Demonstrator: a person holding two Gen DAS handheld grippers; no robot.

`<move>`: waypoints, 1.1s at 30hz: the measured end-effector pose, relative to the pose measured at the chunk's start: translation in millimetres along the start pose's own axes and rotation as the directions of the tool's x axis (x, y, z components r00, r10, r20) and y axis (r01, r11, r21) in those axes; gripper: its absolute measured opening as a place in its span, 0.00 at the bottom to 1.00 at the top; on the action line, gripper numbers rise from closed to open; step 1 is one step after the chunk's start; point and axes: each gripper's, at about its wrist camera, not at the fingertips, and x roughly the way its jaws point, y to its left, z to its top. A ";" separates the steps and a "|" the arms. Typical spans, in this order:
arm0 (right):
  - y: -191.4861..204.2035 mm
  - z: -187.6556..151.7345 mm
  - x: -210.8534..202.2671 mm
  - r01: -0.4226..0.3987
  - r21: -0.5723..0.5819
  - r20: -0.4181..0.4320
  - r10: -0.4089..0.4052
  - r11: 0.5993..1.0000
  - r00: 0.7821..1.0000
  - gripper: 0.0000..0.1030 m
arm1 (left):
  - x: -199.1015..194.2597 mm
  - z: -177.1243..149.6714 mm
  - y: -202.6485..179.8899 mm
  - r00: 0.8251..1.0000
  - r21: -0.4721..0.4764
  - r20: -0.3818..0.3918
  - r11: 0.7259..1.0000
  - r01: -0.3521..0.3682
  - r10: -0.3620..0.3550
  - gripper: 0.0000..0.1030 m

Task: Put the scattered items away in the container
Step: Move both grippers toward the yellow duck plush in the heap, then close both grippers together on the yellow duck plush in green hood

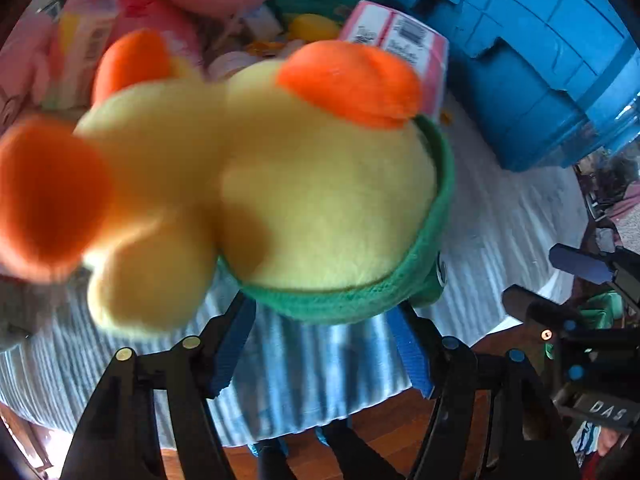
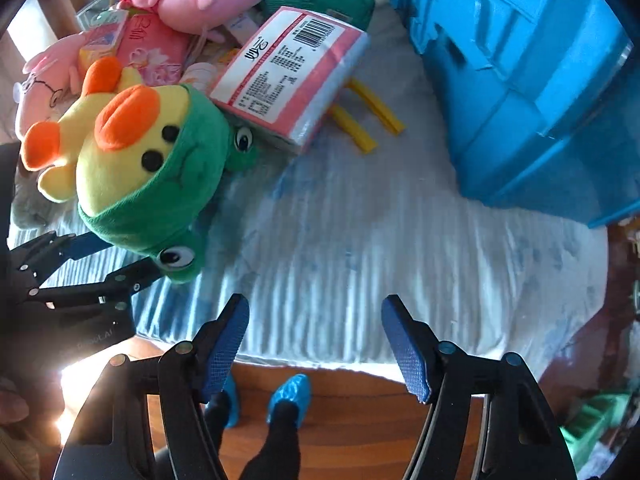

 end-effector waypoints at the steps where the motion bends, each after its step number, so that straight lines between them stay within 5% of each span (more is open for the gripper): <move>1: -6.5 -1.4 -1.9 0.009 0.012 0.001 -0.009 1.000 1.000 0.67 | 0.8 3.8 -10.9 1.000 0.016 -0.005 1.000 0.001 -0.001 0.65; 6: -12.8 -11.6 -7.5 -0.017 0.009 0.012 0.016 1.000 1.000 0.67 | -16.2 -11.5 -8.8 0.999 0.073 -0.004 0.997 -0.032 0.033 0.65; 11: 1.1 -12.8 -9.2 -0.111 -0.011 0.016 0.111 0.994 0.994 0.70 | -54.1 -42.7 34.6 0.997 0.009 -0.009 0.997 -0.071 0.071 0.65; 16: 18.5 -1.2 -23.6 -0.187 -0.053 0.063 0.190 0.981 0.980 0.92 | -96.6 -53.2 73.1 0.996 -0.118 0.050 0.991 -0.064 0.071 0.65; 19: 29.0 15.1 -27.7 -0.207 -0.092 0.089 0.215 0.974 0.972 0.97 | -109.8 -40.4 64.5 0.991 -0.140 0.115 0.989 -0.051 0.067 0.65; 22: 33.3 31.3 -20.9 -0.210 -0.122 0.091 0.222 0.970 0.971 0.97 | -94.2 -15.9 44.2 0.985 -0.128 0.128 0.987 -0.099 0.116 0.68; 24: 35.5 37.1 -13.8 -0.193 -0.142 0.080 0.206 0.971 0.975 0.88 | -75.7 -9.8 35.3 0.984 -0.130 0.098 0.982 -0.134 0.147 0.68; 33: 26.3 48.0 1.4 -0.311 -0.197 0.007 0.318 0.930 0.948 0.83 | -44.1 -25.3 22.7 0.975 -0.101 0.065 0.973 -0.207 0.214 0.77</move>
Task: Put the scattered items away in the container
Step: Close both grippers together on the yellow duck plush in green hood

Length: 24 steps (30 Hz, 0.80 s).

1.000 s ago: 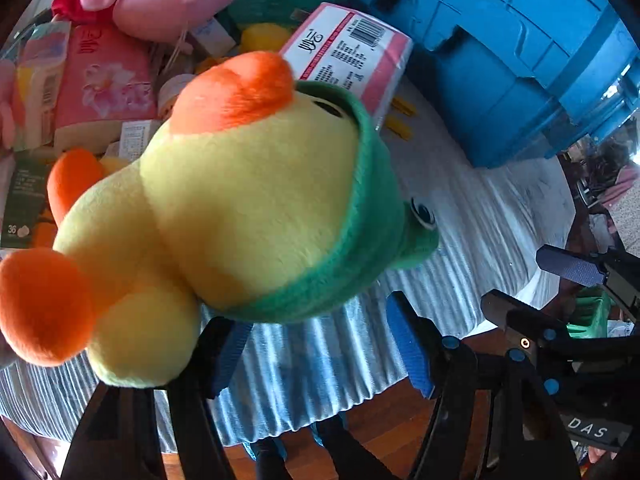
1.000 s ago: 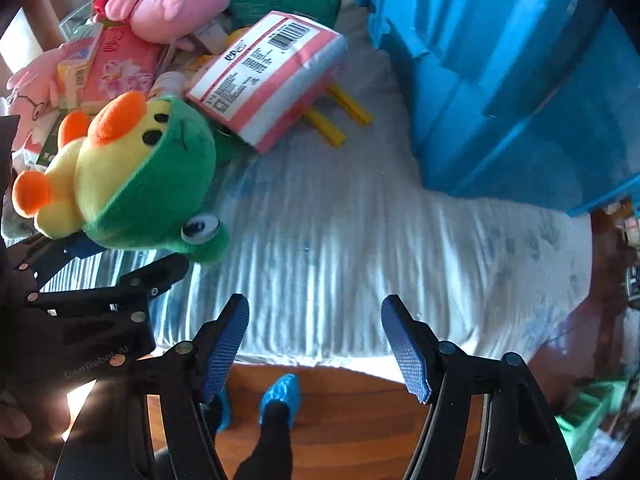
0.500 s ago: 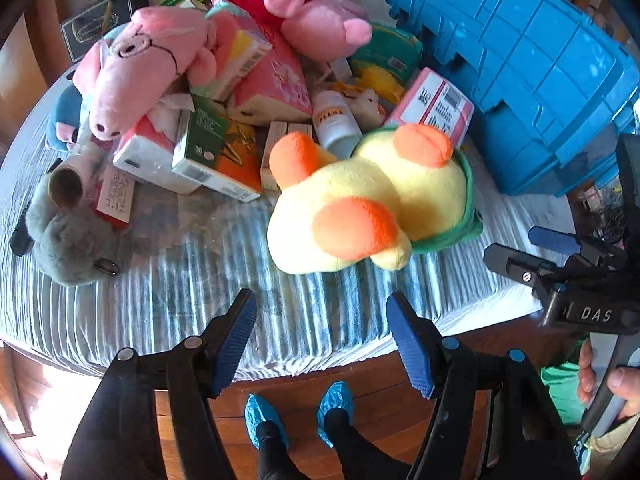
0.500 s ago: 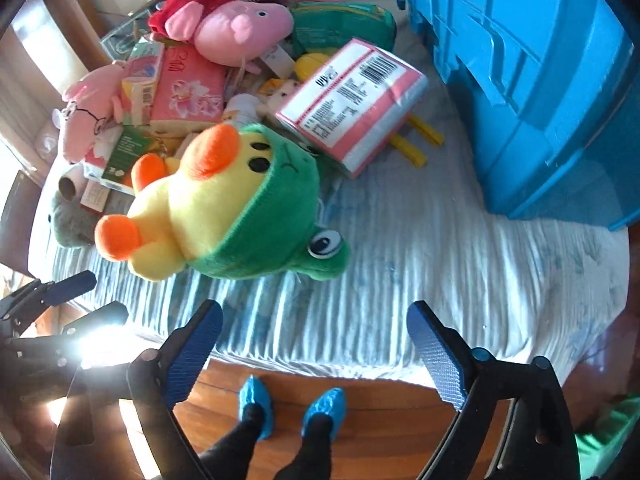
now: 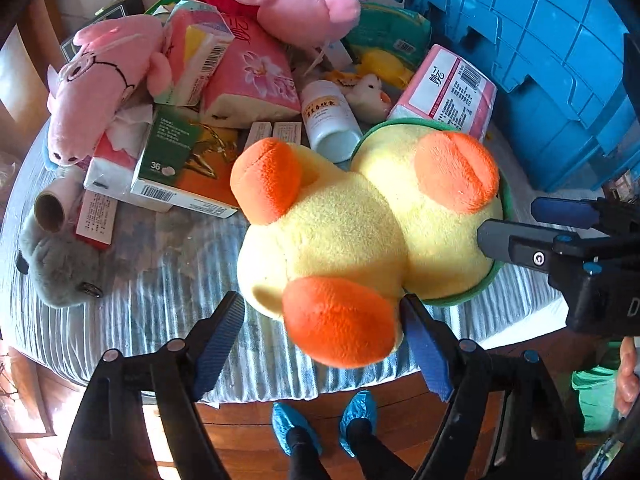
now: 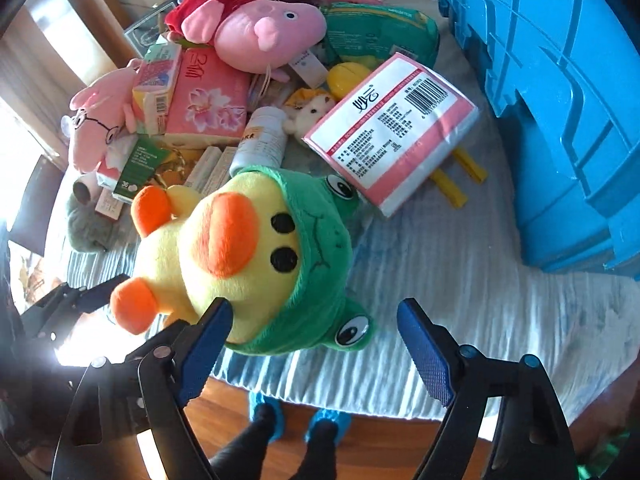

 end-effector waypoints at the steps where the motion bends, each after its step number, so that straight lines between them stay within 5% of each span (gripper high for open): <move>1: 1.9 0.7 3.9 -0.017 -0.010 -0.018 0.017 1.000 1.000 0.83 | 3.4 1.4 -2.7 1.000 0.011 0.004 1.000 -0.009 0.009 0.77; 6: 13.4 -0.3 24.8 -0.054 -0.029 -0.059 0.053 0.998 0.997 0.91 | 18.7 5.9 -10.5 0.997 0.075 0.018 0.994 -0.074 0.073 0.78; 12: 16.8 5.6 47.2 -0.065 -0.014 -0.048 0.064 0.998 0.997 0.99 | 28.8 9.5 0.7 0.999 0.057 0.026 0.997 -0.043 0.042 0.80; 18: 32.5 6.0 41.3 -0.061 -0.065 -0.008 0.061 0.996 0.998 0.81 | 24.3 10.9 10.3 0.998 0.025 0.064 1.000 -0.005 0.003 0.69; 24: 41.3 5.8 13.9 -0.080 -0.087 0.037 0.084 0.993 0.996 0.78 | -7.2 12.6 16.4 0.992 0.032 0.127 0.999 0.022 -0.026 0.66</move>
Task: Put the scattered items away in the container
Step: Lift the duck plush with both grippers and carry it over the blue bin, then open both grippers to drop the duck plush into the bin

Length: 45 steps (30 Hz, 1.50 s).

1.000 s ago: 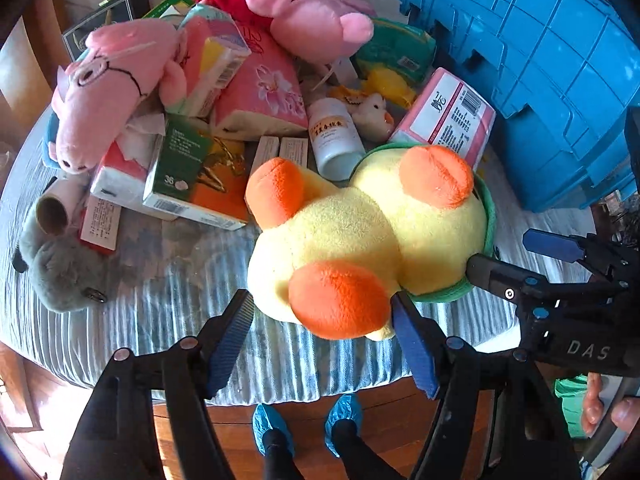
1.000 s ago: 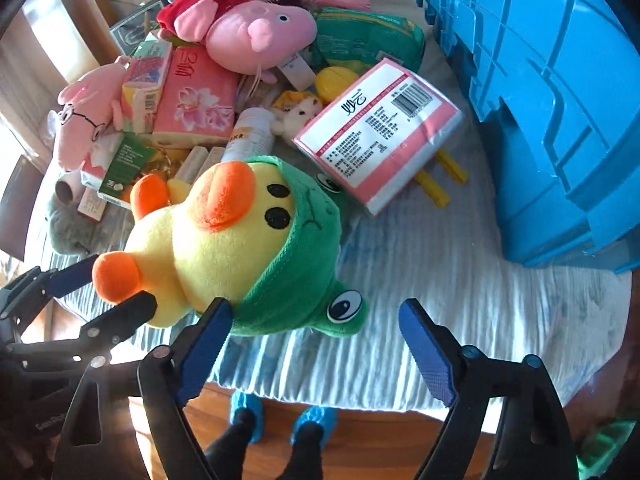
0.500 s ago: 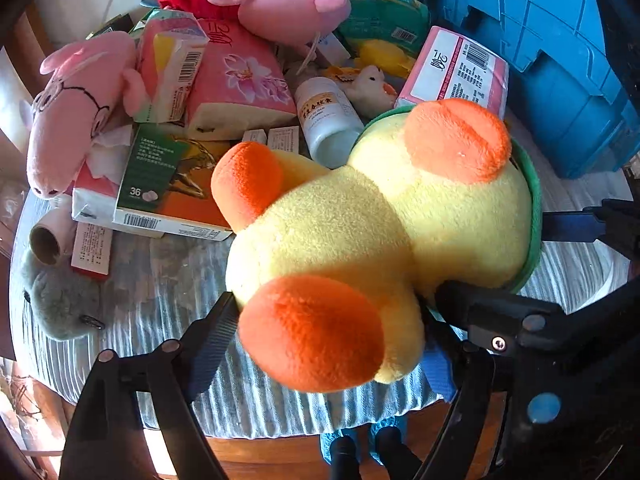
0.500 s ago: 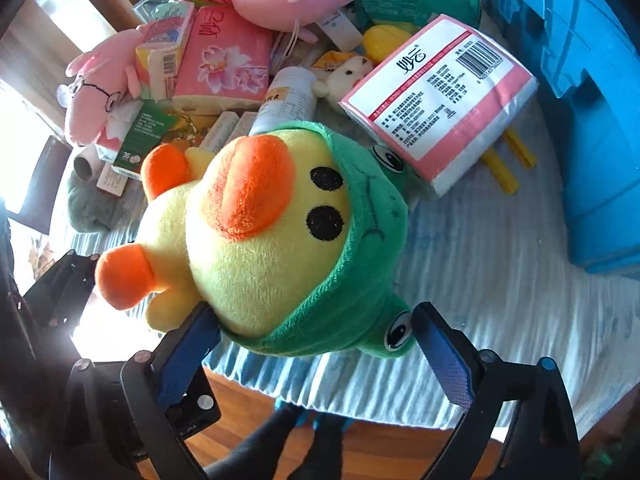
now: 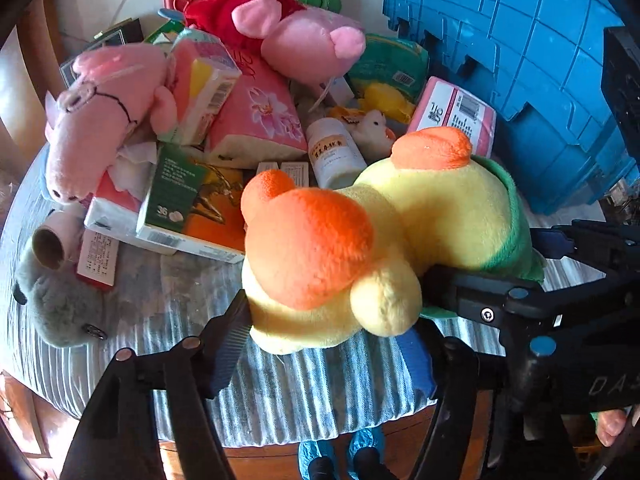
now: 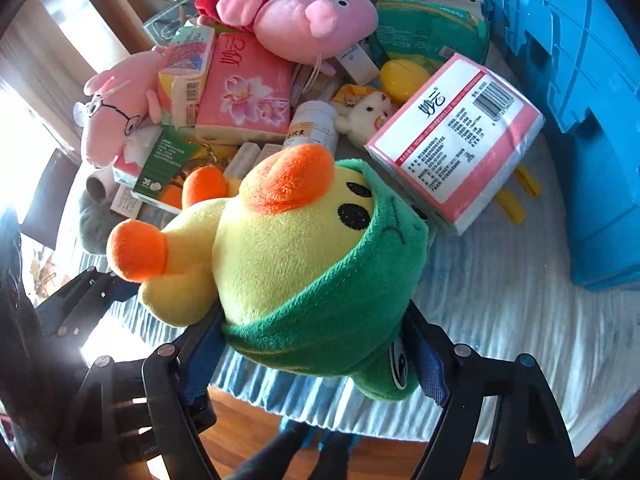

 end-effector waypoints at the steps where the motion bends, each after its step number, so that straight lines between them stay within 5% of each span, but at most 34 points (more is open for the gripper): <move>1: -0.1 2.2 -7.6 -0.005 -0.006 0.013 0.005 1.000 1.000 0.78 | -8.0 2.6 1.5 1.000 0.005 0.020 1.000 -0.003 0.002 0.66; 9: 24.4 30.5 -79.0 -0.011 -0.059 0.163 0.020 0.998 0.986 0.77 | -87.8 41.1 14.3 0.981 0.046 0.196 0.999 -0.013 0.004 0.66; 18: 46.5 57.1 -170.2 0.052 -0.114 0.357 -0.008 0.992 0.934 0.77 | -156.4 97.1 1.9 0.922 0.119 0.388 0.992 -0.031 -0.018 0.66; 25: 15.2 76.1 -244.1 0.091 -0.102 0.479 -0.031 0.991 0.877 0.77 | -199.0 149.6 -51.2 0.873 0.205 0.484 0.978 -0.044 -0.062 0.66; 31: -53.4 106.6 -309.5 0.123 -0.099 0.547 -0.049 0.988 0.836 0.77 | -224.1 209.0 -138.8 0.855 0.263 0.511 0.963 -0.063 -0.083 0.66; 36: -142.5 155.5 -356.1 0.171 -0.131 0.556 -0.070 0.977 0.828 0.77 | -220.2 267.2 -235.8 0.853 0.278 0.516 0.958 -0.075 -0.083 0.66; 40: -213.2 206.5 -372.5 0.198 -0.170 0.523 -0.082 0.965 0.848 0.77 | -206.0 317.1 -313.6 0.857 0.298 0.512 0.948 -0.114 -0.057 0.66; 42: -241.6 230.4 -374.8 0.195 -0.197 0.495 -0.074 0.961 0.866 0.76 | -193.1 339.0 -340.5 0.869 0.287 0.494 0.948 -0.134 -0.027 0.65; 45: -278.8 266.2 -363.2 0.174 -0.208 0.432 -0.069 0.963 0.899 0.75 | -162.1 369.1 -357.3 0.916 0.265 0.396 0.963 -0.051 -0.061 0.65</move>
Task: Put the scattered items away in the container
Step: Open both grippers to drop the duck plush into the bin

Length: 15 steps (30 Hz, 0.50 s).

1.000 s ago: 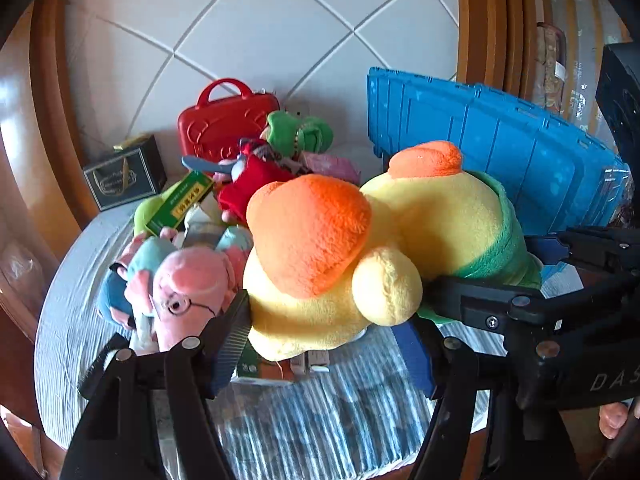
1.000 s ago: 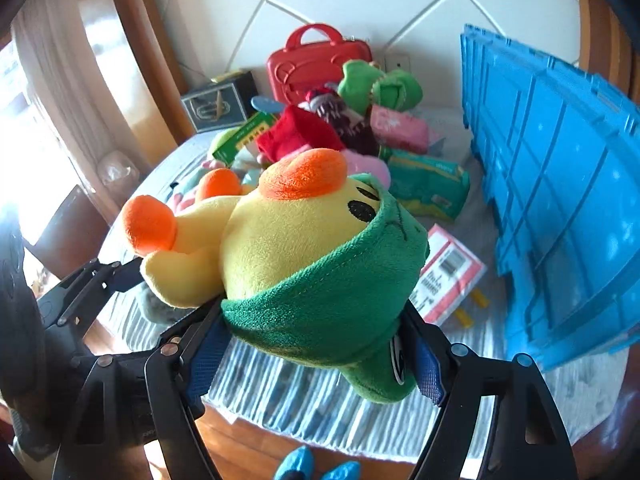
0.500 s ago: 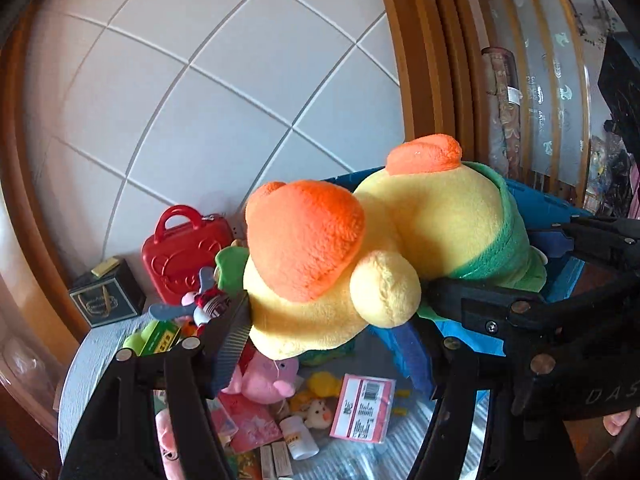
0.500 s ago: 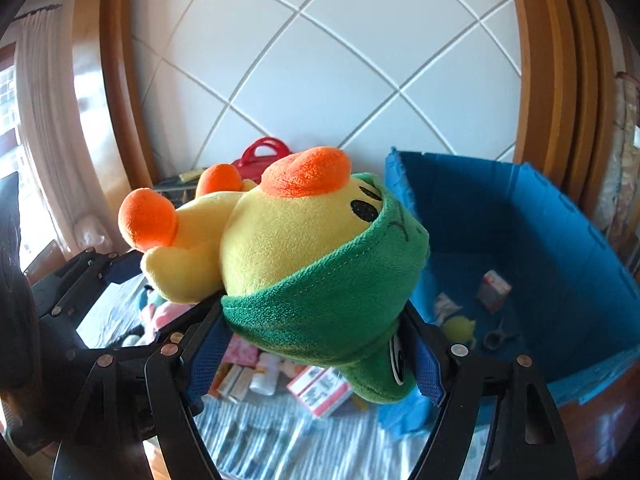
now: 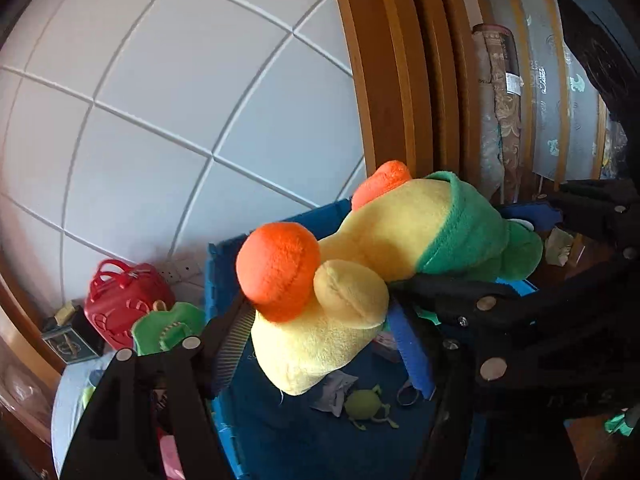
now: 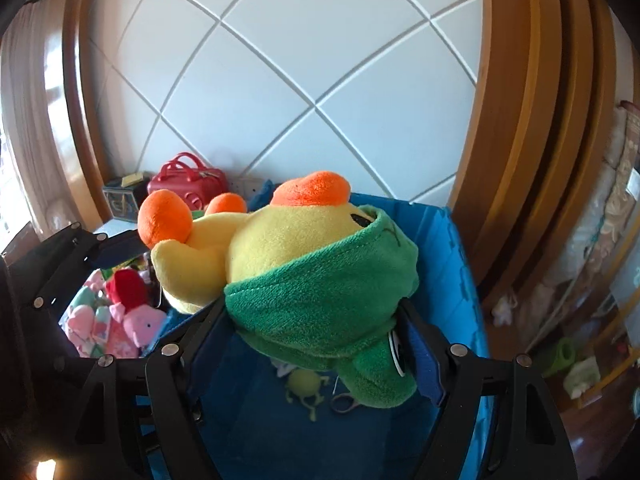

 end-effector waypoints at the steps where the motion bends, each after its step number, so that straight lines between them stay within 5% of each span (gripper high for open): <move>1: -10.7 3.2 14.2 -0.008 -0.003 -0.031 0.008 1.000 0.999 0.72 | 15.1 0.7 -3.0 0.999 -0.011 -0.034 1.000 0.006 -0.007 0.65; 6: -40.2 -13.7 98.4 -0.088 0.007 -0.254 0.087 0.996 0.963 0.41 | 92.1 -17.7 -18.8 0.970 0.002 -0.243 1.000 -0.010 0.010 0.65; 10: -53.8 -45.1 147.6 -0.115 0.057 -0.378 0.128 0.992 0.917 0.41 | 127.6 -46.2 -18.7 0.924 -0.024 -0.382 1.000 0.017 -0.025 0.65; 15: -63.2 -59.2 153.0 -0.109 0.042 -0.422 0.117 0.993 0.899 0.51 | 127.1 -61.6 -22.8 0.896 -0.030 -0.442 0.999 0.027 -0.038 0.66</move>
